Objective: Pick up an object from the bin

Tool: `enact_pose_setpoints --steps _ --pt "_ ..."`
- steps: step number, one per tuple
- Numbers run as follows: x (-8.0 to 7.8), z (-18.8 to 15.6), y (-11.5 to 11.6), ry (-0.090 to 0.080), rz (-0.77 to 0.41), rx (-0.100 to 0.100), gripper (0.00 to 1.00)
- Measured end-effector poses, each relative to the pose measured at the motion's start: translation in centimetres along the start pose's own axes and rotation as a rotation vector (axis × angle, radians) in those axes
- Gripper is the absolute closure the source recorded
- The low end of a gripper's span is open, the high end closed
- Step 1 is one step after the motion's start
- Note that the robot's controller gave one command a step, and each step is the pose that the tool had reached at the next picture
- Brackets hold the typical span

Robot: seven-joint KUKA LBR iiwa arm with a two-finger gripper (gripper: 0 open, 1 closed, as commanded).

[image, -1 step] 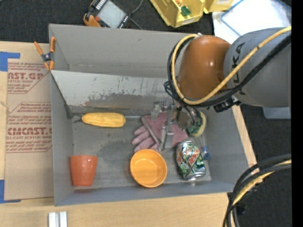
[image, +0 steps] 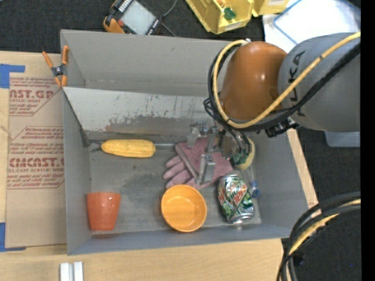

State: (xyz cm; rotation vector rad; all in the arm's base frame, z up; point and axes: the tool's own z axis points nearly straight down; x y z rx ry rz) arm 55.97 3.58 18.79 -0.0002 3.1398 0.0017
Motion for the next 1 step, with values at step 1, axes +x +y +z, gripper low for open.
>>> enact_pose_setpoints --steps 1 --pt "6.75 11.49 2.12 -0.001 -0.258 0.0 0.0"
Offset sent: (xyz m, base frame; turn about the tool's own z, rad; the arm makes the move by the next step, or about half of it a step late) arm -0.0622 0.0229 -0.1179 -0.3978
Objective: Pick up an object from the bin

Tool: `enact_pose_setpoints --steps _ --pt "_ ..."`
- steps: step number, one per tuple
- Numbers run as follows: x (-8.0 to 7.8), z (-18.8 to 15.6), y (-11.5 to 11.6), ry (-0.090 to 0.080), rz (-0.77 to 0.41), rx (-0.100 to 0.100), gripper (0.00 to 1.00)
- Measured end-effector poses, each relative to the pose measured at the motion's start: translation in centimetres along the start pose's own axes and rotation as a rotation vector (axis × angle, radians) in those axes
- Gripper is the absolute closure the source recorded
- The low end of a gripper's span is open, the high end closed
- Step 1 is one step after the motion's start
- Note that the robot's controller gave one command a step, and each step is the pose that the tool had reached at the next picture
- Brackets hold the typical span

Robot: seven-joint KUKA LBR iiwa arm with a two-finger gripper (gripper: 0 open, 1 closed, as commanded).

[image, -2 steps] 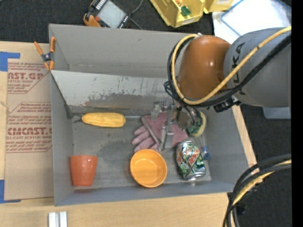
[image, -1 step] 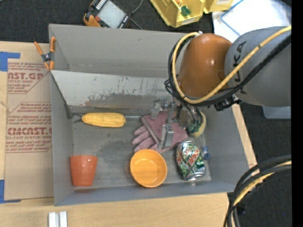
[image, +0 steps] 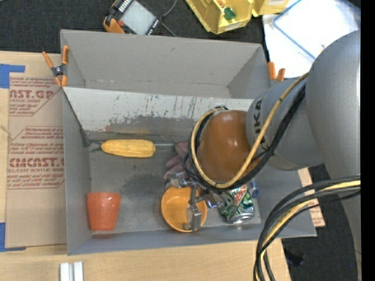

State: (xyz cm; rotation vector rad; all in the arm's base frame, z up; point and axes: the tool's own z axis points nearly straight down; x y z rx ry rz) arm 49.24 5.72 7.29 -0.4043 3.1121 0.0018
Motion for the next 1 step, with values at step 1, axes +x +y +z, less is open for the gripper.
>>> enact_pose_setpoints --steps 1 --pt "-0.62 0.25 0.05 -0.008 -0.139 0.003 0.0"
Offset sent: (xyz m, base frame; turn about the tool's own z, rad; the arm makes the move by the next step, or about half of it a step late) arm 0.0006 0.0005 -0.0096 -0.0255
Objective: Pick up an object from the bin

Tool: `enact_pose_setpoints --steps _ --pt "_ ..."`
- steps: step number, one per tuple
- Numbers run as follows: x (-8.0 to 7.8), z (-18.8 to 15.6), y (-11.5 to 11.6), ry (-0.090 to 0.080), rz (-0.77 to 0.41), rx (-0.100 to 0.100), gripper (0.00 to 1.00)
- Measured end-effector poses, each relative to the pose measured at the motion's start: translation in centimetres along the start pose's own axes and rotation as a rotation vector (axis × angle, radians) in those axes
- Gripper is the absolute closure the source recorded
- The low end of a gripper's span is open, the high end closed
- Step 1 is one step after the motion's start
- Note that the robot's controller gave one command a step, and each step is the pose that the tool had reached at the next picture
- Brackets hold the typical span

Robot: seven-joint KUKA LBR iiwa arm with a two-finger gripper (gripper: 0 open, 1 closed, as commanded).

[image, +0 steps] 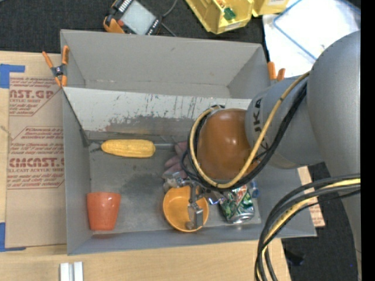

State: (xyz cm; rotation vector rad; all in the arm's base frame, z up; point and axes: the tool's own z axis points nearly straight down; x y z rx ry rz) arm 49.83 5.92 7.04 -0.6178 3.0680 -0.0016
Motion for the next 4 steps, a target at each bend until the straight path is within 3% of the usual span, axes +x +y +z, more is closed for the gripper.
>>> enact_pose_setpoints --steps 1,2,3,4 --pt "0.38 0.59 0.08 -0.016 0.113 0.001 0.0" --pt "-0.02 0.04 0.07 -0.001 0.002 0.0 0.0" --pt "0.05 0.4 0.09 -0.027 0.112 0.001 1.0" --pt "0.05 0.38 0.09 -0.028 0.112 0.001 1.0"
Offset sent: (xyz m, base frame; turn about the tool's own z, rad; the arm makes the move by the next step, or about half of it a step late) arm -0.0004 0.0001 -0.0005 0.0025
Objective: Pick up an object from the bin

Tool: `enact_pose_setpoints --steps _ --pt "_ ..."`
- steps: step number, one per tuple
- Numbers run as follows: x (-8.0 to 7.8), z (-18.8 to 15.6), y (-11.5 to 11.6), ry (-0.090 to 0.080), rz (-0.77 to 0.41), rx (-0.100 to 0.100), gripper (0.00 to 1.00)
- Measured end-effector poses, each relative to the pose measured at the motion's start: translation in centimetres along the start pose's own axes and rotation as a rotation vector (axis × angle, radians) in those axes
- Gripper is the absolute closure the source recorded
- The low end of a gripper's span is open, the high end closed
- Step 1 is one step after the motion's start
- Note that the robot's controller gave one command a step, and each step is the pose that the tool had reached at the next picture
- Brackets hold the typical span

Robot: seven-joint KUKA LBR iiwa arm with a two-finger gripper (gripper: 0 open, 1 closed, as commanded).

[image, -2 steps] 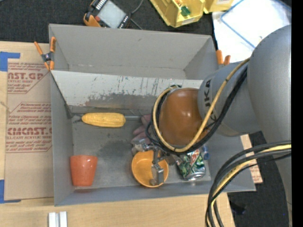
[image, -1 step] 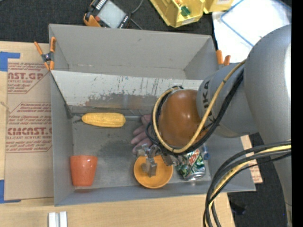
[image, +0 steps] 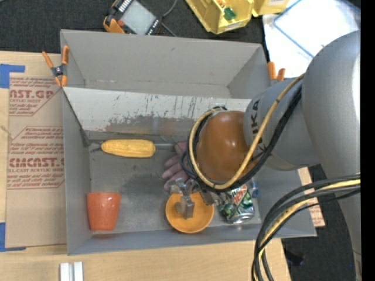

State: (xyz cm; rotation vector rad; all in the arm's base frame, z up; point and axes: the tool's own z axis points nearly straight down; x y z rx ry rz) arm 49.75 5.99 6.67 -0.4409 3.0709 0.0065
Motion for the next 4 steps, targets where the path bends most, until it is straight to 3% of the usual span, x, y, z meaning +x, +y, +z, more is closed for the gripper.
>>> enact_pose_setpoints --steps 1,2,4 --pt "0.0 -0.9 0.0 -0.001 0.0 0.0 1.0" --pt "0.1 -4.3 0.1 0.009 0.0 -0.001 1.0" --pt "-0.3 -10.0 0.1 0.001 -0.001 0.0 1.0"
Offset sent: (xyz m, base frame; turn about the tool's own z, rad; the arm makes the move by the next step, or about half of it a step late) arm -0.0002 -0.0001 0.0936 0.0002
